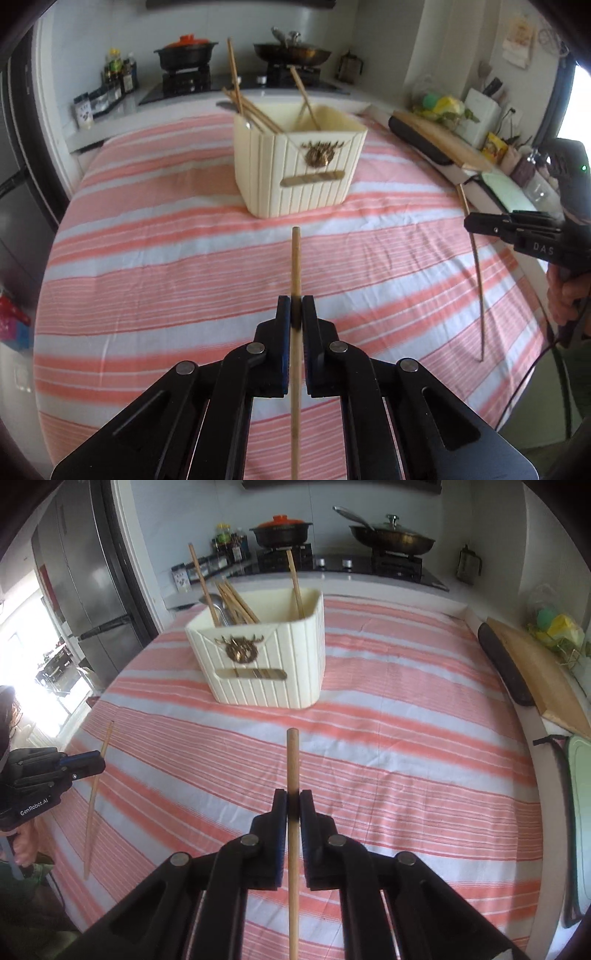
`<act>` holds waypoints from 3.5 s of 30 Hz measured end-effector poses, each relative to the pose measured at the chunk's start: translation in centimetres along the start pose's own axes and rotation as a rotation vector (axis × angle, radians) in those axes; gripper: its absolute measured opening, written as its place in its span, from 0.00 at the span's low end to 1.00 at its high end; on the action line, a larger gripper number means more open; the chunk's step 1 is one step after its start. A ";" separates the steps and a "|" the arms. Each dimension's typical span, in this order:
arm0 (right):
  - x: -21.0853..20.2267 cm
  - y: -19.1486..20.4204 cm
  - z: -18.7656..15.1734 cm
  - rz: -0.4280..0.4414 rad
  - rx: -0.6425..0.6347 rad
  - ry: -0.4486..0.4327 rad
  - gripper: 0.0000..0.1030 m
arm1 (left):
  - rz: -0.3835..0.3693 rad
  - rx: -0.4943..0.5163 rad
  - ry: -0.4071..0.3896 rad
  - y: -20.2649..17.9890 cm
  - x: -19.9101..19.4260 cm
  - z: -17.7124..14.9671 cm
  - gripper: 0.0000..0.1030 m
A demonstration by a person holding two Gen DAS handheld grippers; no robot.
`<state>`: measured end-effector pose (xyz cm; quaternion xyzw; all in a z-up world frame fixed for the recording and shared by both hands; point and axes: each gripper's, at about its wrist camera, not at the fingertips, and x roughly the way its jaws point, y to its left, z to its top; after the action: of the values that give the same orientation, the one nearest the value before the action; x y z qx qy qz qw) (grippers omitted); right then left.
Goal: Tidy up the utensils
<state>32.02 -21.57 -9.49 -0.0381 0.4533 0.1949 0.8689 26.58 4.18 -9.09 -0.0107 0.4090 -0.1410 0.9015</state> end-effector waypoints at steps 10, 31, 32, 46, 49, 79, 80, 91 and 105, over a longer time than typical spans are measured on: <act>-9.8 3.2 -0.1 0.010 -0.048 -0.244 0.07 | -0.080 -0.015 -0.215 -1.4 -7.5 1.4 0.04; -13.2 3.4 13.7 -0.061 -0.113 -0.545 0.07 | -0.038 -0.030 -0.493 0.2 -10.2 16.3 0.04; -12.9 3.5 14.6 -0.059 -0.118 -0.560 0.07 | -0.031 -0.032 -0.495 0.4 -9.5 17.3 0.04; 4.2 5.0 21.0 -0.030 -0.243 -0.256 0.07 | 0.035 -0.103 -0.201 4.3 6.5 21.7 0.04; 8.1 4.9 21.7 -0.055 -0.238 -0.170 0.07 | 0.038 -0.112 -0.146 4.8 9.1 21.6 0.04; -12.3 6.2 1.6 -0.105 -0.039 -0.533 0.95 | 0.416 -0.065 -0.340 -7.5 -8.9 3.4 1.00; -12.5 6.5 0.7 -0.107 -0.034 -0.527 0.99 | 0.423 -0.070 -0.334 -7.7 -9.1 2.9 1.00; -14.4 8.8 -3.6 -0.121 0.037 -0.430 1.00 | 0.387 -0.093 -0.287 -9.3 -11.3 -0.3 1.00; -16.4 10.6 -4.0 -0.139 0.005 -0.396 1.00 | 0.410 -0.073 -0.298 -10.1 -12.9 -0.3 1.00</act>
<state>16.57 -17.72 2.51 -0.0281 0.2705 0.1371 0.9525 15.87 -2.10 1.54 0.0192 0.2700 0.0627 0.9606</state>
